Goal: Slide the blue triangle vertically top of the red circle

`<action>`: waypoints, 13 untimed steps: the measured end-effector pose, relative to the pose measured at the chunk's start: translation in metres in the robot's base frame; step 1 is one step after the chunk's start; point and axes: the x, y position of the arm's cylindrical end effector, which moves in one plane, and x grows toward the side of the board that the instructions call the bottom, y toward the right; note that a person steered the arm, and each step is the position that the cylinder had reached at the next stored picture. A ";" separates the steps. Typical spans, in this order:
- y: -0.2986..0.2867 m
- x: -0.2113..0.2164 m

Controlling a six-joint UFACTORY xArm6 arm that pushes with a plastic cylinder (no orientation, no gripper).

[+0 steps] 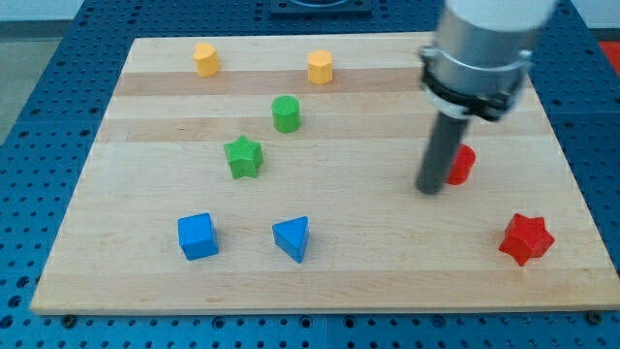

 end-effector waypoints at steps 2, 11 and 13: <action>0.052 -0.012; -0.196 0.053; -0.232 -0.026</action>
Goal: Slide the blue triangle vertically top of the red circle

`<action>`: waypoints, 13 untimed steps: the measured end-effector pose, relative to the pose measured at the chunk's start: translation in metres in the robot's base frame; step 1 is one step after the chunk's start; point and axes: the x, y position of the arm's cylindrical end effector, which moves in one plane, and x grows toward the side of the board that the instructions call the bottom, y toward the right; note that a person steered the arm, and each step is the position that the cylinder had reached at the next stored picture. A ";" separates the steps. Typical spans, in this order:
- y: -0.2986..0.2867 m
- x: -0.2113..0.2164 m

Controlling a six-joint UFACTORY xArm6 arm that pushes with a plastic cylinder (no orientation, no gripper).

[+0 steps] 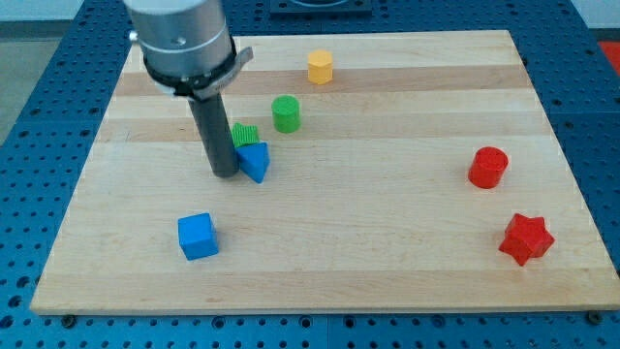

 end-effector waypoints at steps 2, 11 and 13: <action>0.031 0.012; 0.210 -0.058; 0.266 -0.068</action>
